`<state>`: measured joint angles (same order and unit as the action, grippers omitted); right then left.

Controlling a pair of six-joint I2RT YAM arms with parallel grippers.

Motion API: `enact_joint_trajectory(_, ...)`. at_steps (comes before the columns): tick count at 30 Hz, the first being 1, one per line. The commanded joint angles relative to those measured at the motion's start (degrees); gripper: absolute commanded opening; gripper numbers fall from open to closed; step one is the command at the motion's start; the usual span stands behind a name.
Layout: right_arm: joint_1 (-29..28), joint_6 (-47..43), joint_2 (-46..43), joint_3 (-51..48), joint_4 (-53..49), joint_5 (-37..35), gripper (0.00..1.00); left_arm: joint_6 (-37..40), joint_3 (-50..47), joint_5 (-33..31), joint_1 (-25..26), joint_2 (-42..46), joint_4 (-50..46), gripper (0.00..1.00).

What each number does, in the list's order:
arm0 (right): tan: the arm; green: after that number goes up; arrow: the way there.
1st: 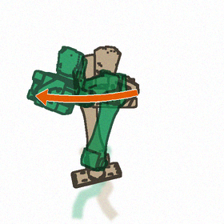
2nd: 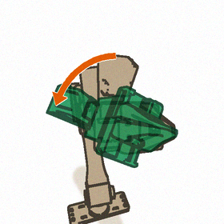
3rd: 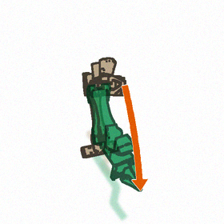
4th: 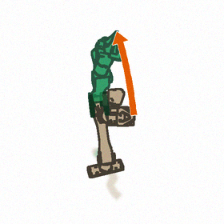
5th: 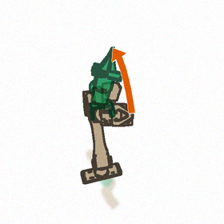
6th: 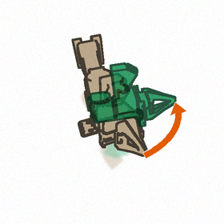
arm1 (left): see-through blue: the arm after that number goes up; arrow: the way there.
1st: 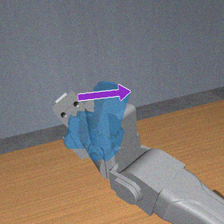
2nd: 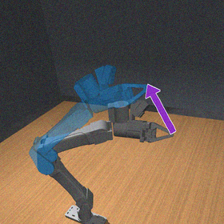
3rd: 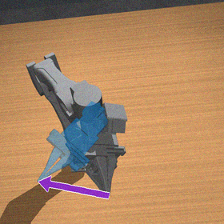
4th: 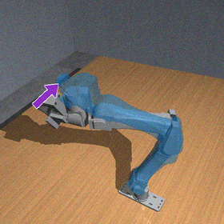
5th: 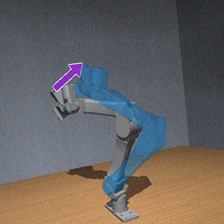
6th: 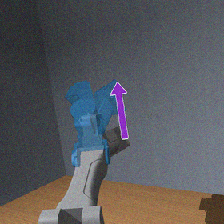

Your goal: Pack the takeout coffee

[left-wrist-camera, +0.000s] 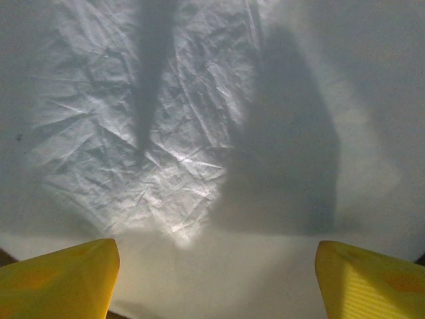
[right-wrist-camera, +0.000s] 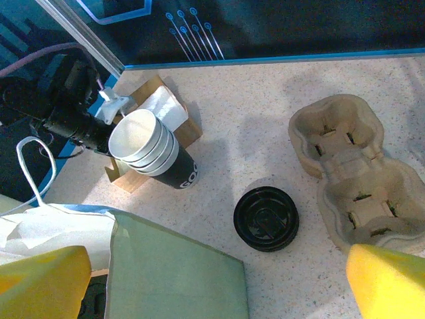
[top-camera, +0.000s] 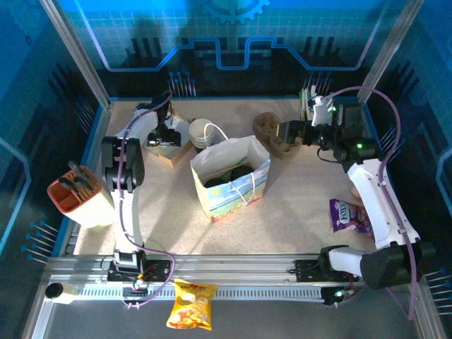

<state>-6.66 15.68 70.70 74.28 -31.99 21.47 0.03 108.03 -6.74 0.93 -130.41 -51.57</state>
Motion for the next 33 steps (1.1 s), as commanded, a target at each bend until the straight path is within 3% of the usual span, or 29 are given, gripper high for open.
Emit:
enact_joint_trajectory(1, 0.91, 0.64, 0.23, -0.60, 0.26, 0.94, 0.99, 1.37, 1.90, -0.29, 0.06, -2.05, -3.78, 0.77)
enact_joint_trajectory(21, 0.94, 0.98, -0.07, -1.24, -0.45, 1.51, 0.99, 1.87, 4.41, 4.03, -1.49, -4.23, -6.13, 0.46)
enact_joint_trajectory(33, 0.94, 1.07, 0.19, -1.61, -0.79, 1.79, 0.99, 0.80, 7.23, 8.44, -3.12, -4.68, -7.32, 0.39)
